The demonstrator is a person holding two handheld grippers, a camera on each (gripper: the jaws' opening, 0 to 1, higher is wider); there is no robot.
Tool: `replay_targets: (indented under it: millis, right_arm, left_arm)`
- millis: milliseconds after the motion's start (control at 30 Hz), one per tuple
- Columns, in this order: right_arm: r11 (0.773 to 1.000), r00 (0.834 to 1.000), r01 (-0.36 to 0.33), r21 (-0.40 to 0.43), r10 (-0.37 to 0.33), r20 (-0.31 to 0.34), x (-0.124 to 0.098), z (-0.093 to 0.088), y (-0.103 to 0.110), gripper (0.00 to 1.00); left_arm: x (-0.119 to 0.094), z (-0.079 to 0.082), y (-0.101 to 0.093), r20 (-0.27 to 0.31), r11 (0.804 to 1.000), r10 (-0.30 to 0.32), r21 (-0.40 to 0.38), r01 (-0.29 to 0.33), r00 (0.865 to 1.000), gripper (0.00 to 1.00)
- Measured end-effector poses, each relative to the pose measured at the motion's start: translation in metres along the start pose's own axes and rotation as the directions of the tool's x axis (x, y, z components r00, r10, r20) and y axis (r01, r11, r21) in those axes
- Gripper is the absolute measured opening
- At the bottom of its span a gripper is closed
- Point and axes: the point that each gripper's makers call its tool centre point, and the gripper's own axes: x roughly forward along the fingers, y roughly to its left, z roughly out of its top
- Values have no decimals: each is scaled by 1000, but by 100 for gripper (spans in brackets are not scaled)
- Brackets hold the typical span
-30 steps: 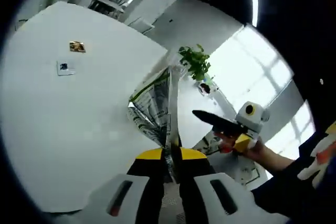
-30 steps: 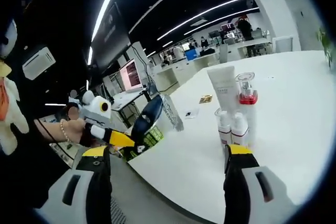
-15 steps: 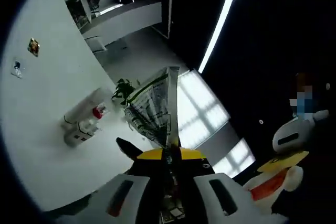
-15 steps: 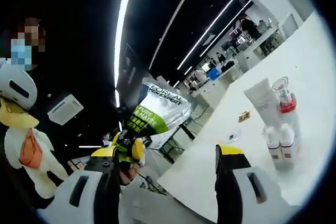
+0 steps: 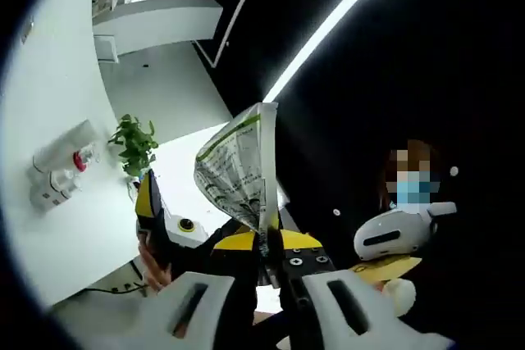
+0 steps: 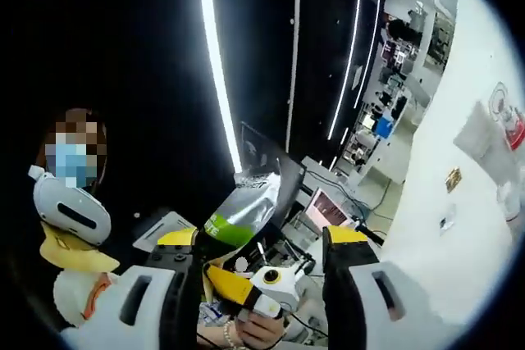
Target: Arrange the skincare products in the storage area until every visible bottle or jar stands upright without overlapping.
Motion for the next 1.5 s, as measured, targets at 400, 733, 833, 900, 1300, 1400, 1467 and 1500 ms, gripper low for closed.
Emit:
replay_targets:
  millis: [400,733,833,900,1300,1400,1467,1500]
  right_arm:
    - [997,995,-82,16,81,52,3,7,17,16]
    - [999,997,-17,-39,20,73,0,20,16,4]
    - [999,998,-10,-36,12,64,-1,19,16,2]
    - [999,999,-8,-35,9,54,1,15,17,2]
    - [997,997,35,-62,-39,-69,12,-6,19,1]
    - [988,989,112,-105,-121,-90,11,-6,6,2]
    - [977,982,165,-134,-175,-68,11,0,0,2]
    - [964,972,203,-169,-219,-80,10,0,-6,2]
  left_arm:
    - [-14,-1,4,-4,997,60,55,-60,998,7]
    - [-29,5,26,-4,960,219,182,-214,976,5]
    - [-32,9,29,2,948,244,211,-238,970,7]
    - [-34,10,30,-4,938,260,239,-251,966,12]
    - [-13,25,18,-103,900,266,384,-208,958,29]
    - [-3,22,20,-136,888,297,403,-221,945,7]
    - [-3,28,29,-95,872,368,380,-308,925,4]
    - [-6,32,35,-73,853,406,388,-349,911,2]
